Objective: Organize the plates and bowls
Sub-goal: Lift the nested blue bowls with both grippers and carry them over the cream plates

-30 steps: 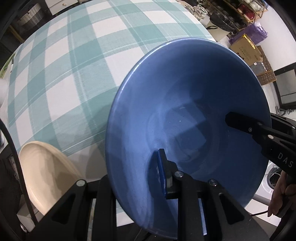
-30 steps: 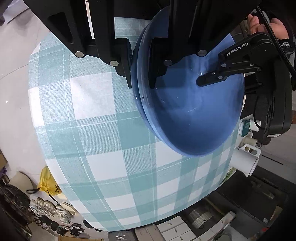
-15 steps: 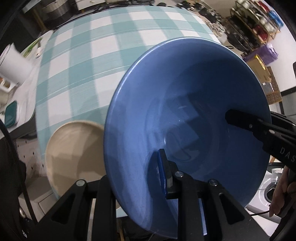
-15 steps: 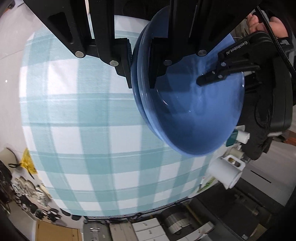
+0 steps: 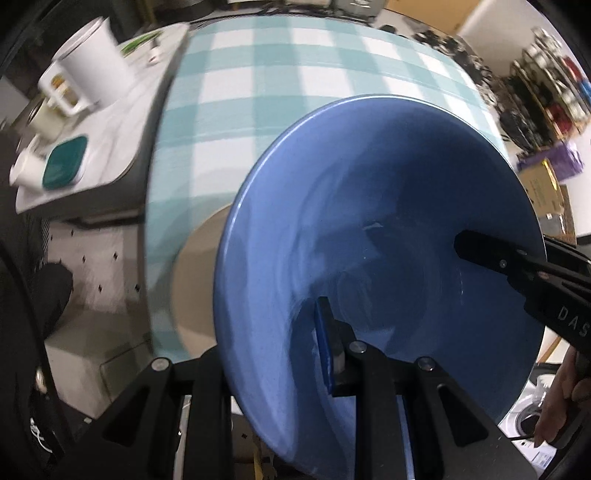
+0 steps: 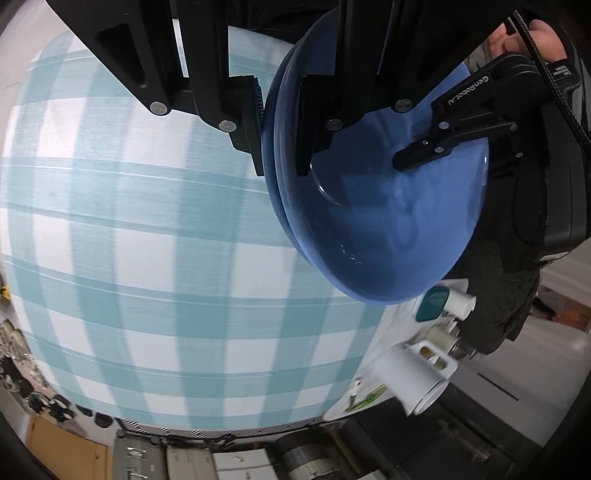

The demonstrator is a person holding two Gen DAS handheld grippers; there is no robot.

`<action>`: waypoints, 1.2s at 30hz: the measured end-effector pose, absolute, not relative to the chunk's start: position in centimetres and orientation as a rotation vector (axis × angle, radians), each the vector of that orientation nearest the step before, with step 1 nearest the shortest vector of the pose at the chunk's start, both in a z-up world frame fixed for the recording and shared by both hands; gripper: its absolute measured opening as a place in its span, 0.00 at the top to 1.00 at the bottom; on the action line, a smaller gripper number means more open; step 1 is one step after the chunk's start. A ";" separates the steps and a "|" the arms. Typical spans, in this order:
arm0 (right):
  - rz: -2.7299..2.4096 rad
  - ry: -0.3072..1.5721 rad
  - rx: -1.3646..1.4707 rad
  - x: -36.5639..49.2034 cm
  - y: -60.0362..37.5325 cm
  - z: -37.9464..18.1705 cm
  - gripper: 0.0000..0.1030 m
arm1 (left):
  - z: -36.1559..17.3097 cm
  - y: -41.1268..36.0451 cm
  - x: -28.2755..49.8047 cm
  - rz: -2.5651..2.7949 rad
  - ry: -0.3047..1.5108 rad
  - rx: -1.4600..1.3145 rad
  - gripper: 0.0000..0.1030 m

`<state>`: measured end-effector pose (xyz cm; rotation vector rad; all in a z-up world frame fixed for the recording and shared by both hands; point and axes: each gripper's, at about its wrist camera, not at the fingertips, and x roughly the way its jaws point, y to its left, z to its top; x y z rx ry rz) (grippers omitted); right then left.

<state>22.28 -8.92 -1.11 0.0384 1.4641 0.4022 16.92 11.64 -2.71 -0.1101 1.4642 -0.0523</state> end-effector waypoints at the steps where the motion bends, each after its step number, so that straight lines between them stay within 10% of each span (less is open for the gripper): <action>1: 0.407 1.469 0.026 22.2 -8.0 -1.4 0.85 | -2.7 12.4 16.8 -0.033 1.459 -0.128 0.79; 36: 0.482 1.449 -0.188 21.0 -0.4 -7.2 0.82 | -9.4 18.1 14.5 0.065 1.424 -0.252 0.67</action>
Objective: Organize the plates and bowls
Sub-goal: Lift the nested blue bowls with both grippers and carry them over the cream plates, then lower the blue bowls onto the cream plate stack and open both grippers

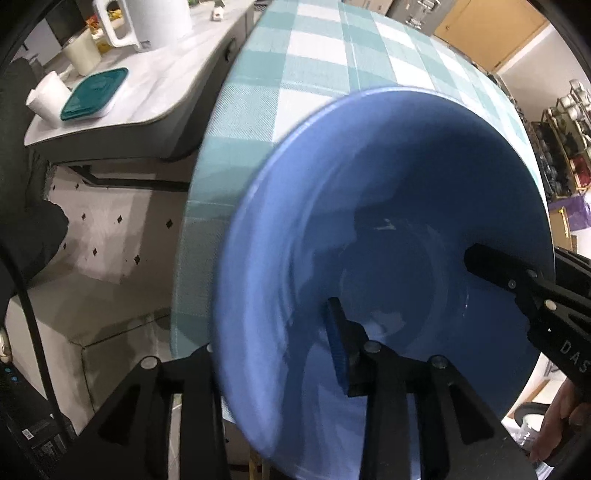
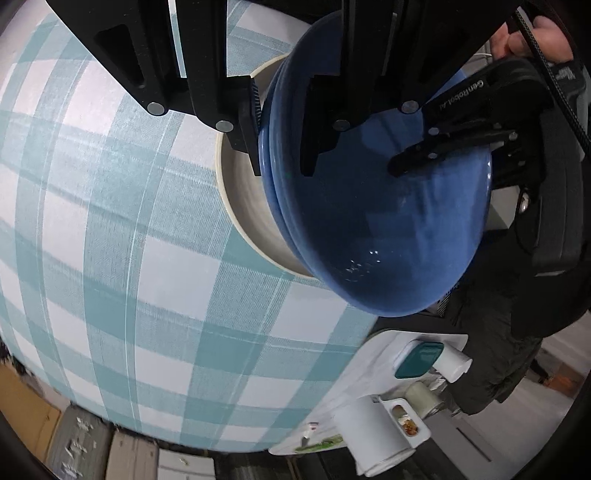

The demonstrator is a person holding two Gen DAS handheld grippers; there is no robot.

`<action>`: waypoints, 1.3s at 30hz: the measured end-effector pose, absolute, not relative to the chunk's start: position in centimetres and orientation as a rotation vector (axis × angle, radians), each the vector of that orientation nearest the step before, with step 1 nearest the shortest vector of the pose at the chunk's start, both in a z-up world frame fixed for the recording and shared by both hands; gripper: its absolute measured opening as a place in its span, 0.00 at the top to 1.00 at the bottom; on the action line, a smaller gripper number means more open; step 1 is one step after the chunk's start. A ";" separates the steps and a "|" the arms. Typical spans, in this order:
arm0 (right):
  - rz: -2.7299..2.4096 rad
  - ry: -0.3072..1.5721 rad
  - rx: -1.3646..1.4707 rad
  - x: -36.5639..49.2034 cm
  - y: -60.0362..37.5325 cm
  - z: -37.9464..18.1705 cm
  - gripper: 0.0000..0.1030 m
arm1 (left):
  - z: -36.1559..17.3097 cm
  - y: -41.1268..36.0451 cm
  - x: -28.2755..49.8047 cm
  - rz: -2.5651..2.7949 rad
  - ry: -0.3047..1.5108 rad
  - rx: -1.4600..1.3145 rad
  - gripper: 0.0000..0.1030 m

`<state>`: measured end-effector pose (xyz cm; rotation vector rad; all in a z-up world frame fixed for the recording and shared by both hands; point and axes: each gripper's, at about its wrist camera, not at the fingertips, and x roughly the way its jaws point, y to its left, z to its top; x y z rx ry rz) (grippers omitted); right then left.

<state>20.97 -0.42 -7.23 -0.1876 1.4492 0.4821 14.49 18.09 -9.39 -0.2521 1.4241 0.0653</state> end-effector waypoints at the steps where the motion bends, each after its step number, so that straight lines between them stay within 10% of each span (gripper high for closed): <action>1: 0.484 1.446 -0.182 20.9 -0.4 -7.3 0.82 | -9.4 18.0 14.5 0.067 1.425 -0.245 0.67; 8: 0.490 1.446 -0.113 21.1 -1.3 -7.3 0.79 | -8.1 17.5 14.5 0.092 1.375 -0.156 0.51; 12: 0.498 1.411 -0.068 21.3 -2.6 -6.5 0.52 | -7.3 18.8 14.5 0.135 1.333 -0.164 0.51; 18: 0.542 1.282 -0.059 20.5 -4.2 -4.1 0.50 | -4.9 19.1 12.6 0.241 1.216 -0.178 0.47; 22: 0.548 1.213 -0.015 19.5 -6.0 -2.8 0.50 | -2.9 18.0 11.7 0.274 1.129 -0.101 0.17; 27: 0.566 1.102 -0.021 16.7 -7.2 -1.1 0.49 | -0.8 17.1 10.7 0.378 0.999 0.023 0.16; 39: 0.553 0.793 -0.027 8.8 -11.1 2.6 0.15 | 3.9 13.1 3.1 0.382 0.648 -0.040 0.00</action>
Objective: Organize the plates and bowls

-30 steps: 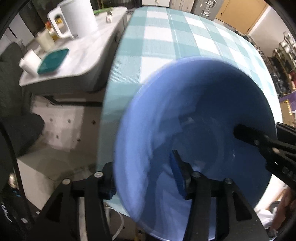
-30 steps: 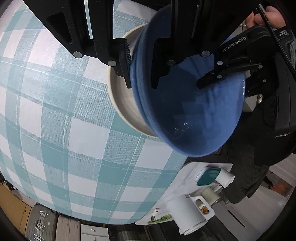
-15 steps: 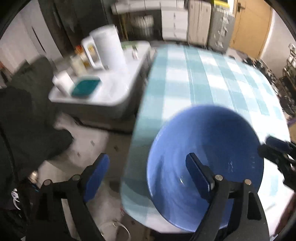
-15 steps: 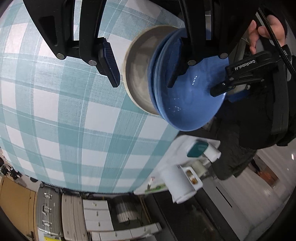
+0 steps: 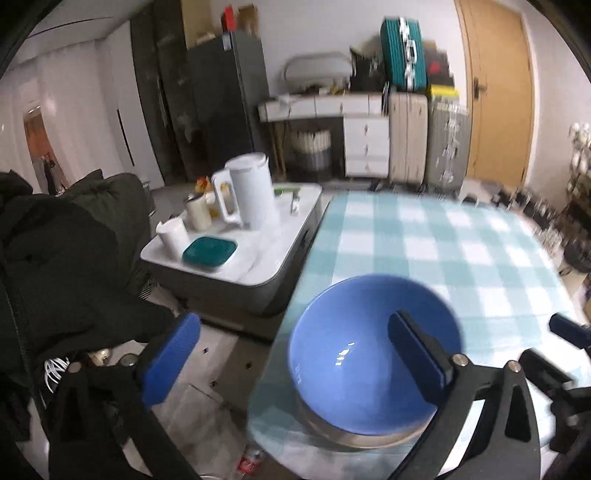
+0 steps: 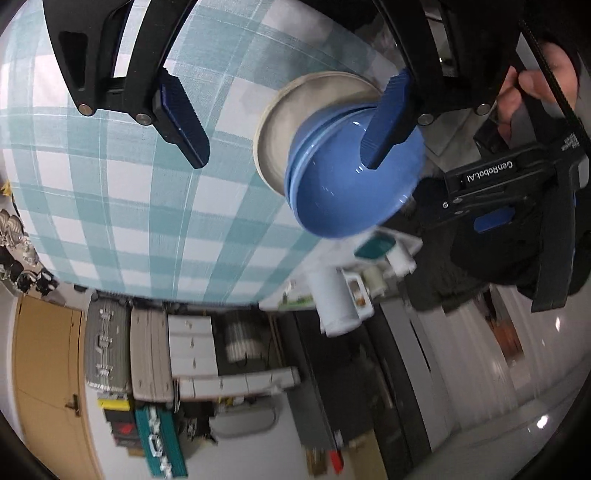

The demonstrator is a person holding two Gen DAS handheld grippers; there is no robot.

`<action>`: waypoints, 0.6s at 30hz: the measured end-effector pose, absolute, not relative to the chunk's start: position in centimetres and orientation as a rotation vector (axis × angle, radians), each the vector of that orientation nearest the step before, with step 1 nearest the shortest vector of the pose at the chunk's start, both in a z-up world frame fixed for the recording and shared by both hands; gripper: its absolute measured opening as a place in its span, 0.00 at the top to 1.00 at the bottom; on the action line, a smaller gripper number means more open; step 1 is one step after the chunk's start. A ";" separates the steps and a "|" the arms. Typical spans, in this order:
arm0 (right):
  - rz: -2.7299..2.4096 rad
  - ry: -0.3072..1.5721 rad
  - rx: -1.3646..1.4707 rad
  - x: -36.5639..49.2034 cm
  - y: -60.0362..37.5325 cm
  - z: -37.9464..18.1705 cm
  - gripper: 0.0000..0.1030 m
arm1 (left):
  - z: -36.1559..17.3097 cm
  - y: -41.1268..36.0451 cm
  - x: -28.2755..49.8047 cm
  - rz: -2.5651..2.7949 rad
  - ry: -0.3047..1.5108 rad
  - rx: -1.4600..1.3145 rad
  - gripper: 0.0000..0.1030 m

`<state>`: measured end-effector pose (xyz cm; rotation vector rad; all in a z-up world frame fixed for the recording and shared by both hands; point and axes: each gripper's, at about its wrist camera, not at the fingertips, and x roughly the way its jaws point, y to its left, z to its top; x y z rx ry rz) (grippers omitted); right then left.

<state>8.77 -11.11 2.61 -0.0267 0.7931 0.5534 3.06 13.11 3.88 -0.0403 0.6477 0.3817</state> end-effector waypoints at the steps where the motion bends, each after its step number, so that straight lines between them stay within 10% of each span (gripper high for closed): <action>1: 0.544 0.784 -0.039 8.5 -11.2 2.7 0.12 | 4.0 12.9 2.6 0.366 0.637 -0.057 0.00; 18: 0.380 0.707 0.015 1.5 -14.4 1.1 0.03 | 2.1 10.2 -4.4 0.306 0.541 -0.196 0.00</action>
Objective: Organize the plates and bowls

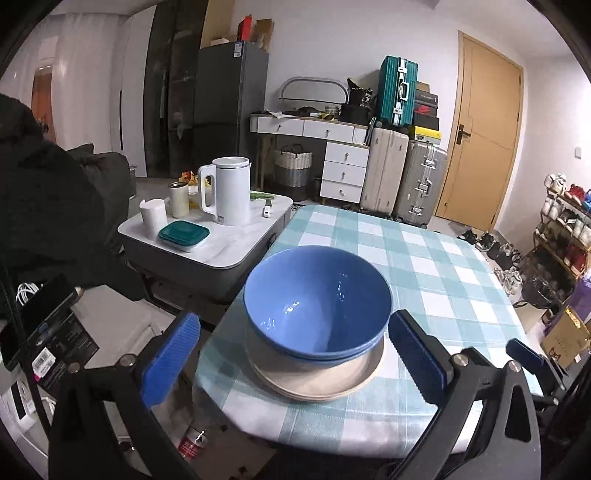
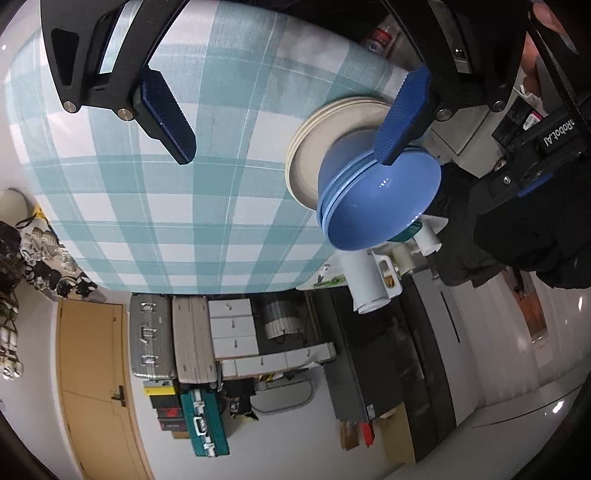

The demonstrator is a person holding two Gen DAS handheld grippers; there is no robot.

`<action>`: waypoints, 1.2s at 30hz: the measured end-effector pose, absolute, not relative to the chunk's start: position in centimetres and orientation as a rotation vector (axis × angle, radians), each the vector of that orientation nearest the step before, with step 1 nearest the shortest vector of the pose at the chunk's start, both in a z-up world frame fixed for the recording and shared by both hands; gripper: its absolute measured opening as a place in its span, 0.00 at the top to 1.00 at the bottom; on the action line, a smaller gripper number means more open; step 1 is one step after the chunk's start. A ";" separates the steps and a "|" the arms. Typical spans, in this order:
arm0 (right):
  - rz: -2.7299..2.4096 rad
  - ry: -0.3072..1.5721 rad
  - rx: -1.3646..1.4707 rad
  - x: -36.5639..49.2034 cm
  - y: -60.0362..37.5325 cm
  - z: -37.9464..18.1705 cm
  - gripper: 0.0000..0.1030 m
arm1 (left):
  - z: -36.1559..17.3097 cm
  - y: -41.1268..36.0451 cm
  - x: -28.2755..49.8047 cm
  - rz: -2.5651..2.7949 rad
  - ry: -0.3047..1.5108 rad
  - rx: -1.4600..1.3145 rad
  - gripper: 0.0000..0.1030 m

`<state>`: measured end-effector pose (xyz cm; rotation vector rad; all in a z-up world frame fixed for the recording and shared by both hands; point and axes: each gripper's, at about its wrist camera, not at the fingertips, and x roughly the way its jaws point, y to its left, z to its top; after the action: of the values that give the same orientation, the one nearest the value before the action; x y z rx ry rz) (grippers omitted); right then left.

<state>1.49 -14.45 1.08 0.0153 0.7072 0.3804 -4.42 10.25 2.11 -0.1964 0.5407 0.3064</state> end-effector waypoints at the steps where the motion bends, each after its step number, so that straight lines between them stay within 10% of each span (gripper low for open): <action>1: 0.359 0.693 0.005 1.0 -14.4 1.0 0.01 | 2.1 10.1 -4.5 0.307 0.540 -0.191 0.00; 36: 0.251 0.537 -0.022 -6.9 -15.7 2.1 0.01 | 1.8 5.9 -7.7 0.110 0.551 -0.175 0.00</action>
<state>-6.92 -15.67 2.13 -0.0216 0.5373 0.2507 -7.68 5.90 1.84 -0.1751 0.5509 0.1098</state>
